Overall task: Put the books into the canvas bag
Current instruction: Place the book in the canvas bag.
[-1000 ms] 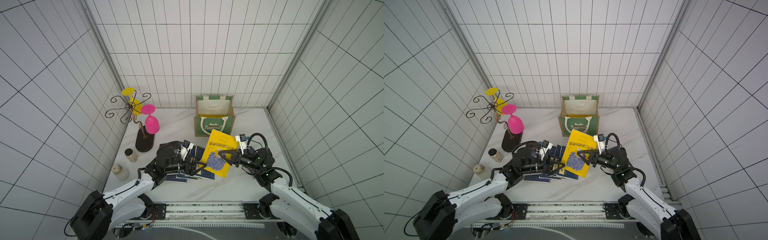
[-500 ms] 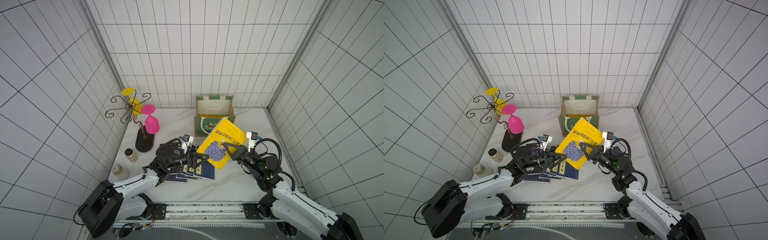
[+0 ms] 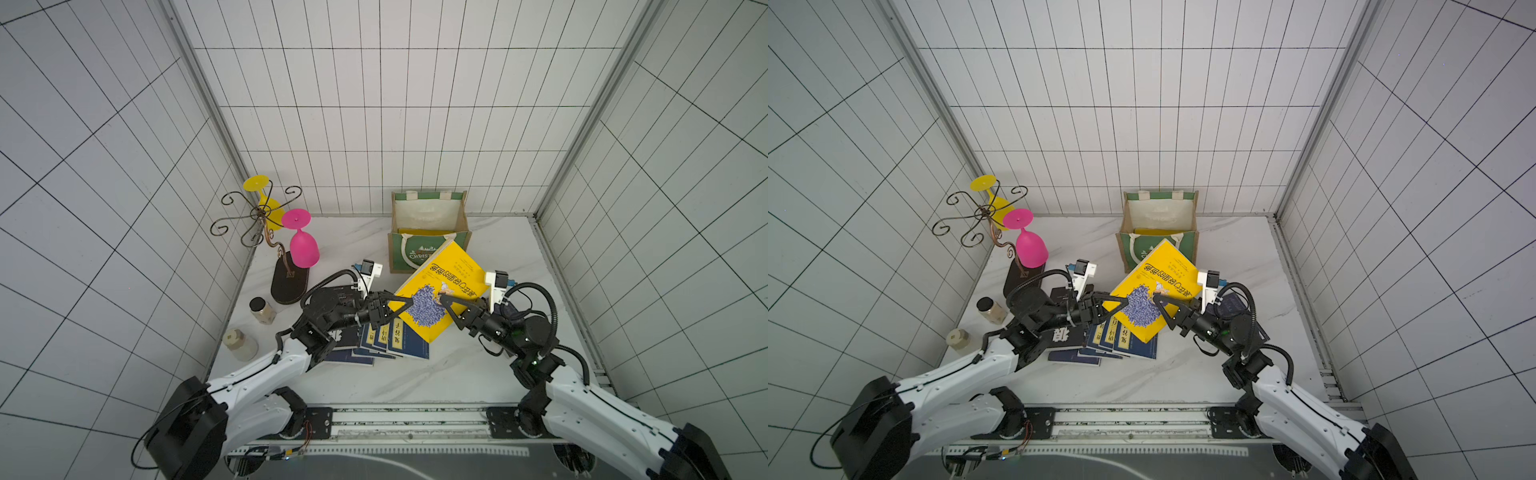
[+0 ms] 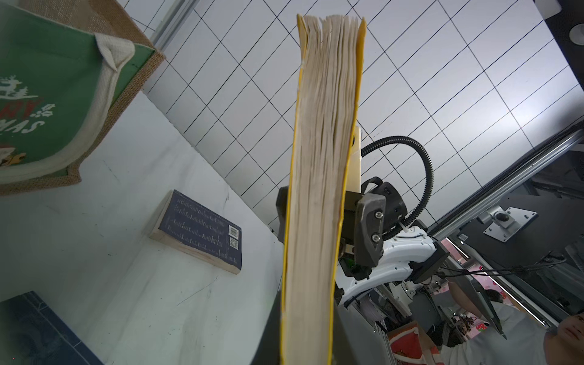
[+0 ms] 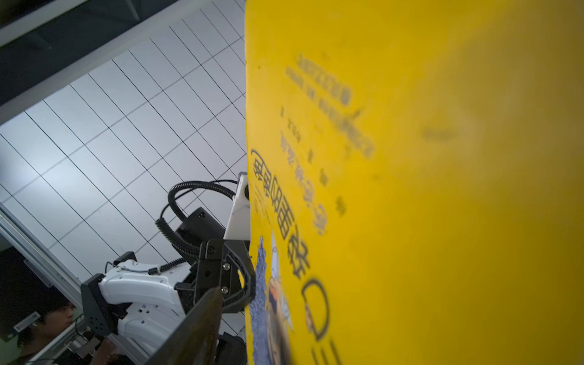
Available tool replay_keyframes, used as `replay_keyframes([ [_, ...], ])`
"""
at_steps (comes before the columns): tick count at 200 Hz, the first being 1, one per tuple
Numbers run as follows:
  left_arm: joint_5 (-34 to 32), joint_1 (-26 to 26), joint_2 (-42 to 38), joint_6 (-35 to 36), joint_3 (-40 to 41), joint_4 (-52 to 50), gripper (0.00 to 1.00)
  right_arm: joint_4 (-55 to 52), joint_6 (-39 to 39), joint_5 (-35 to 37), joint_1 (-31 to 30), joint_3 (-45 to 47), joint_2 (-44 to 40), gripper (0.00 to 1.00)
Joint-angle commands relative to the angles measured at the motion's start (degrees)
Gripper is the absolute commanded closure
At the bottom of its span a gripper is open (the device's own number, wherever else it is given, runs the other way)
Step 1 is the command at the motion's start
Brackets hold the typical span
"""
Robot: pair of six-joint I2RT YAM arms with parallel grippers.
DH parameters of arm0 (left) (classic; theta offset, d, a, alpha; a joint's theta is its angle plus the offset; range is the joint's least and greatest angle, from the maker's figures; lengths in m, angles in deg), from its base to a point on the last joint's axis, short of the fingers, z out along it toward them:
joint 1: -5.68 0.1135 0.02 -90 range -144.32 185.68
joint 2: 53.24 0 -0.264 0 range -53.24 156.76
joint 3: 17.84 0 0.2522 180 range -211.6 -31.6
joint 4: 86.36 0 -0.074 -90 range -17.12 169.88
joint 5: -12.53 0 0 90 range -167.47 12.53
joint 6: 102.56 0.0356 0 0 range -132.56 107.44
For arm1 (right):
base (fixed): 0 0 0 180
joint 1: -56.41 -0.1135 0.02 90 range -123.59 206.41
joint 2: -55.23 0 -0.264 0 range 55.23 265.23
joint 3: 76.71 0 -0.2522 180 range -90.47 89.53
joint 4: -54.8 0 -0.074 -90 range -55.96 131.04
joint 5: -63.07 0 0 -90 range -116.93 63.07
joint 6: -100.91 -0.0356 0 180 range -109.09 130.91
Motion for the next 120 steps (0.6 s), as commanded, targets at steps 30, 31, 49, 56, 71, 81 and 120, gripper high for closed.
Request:
replay_keyframes([
  [30, 6.3, 10.5, -8.1, 10.5, -5.2, -23.2, 1.00, -5.1, 2.0, -26.6, 11.3, -9.9, 2.7, 0.13],
  [31, 6.6, 10.7, -8.2, 10.5, -5.2, -23.3, 1.00, -5.3, 2.0, -27.0, 11.5, -9.9, 2.7, 0.13],
  [49, 9.5, 12.2, -9.0, 11.7, -5.5, -25.5, 1.00, -5.7, 2.0, -32.4, 12.9, -10.7, 3.9, 0.09],
  [56, 10.7, 12.2, -8.9, 12.7, -5.8, -26.6, 1.00, -5.7, 2.3, -33.9, 13.0, -11.3, 4.5, 0.08],
  [71, 14.1, 12.2, -8.2, 13.5, -6.0, -26.7, 1.00, -6.6, 3.1, -36.4, 12.9, -12.4, 5.9, 0.05],
  [81, 15.7, 12.3, -7.7, 14.5, -6.3, -27.2, 1.00, -10.2, 5.6, -36.6, 13.0, -13.7, 6.6, 0.05],
  [120, 18.6, 12.4, -7.5, 15.0, -7.6, -28.3, 1.00, -21.1, 13.9, -35.0, 15.6, -14.9, 7.4, 0.05],
])
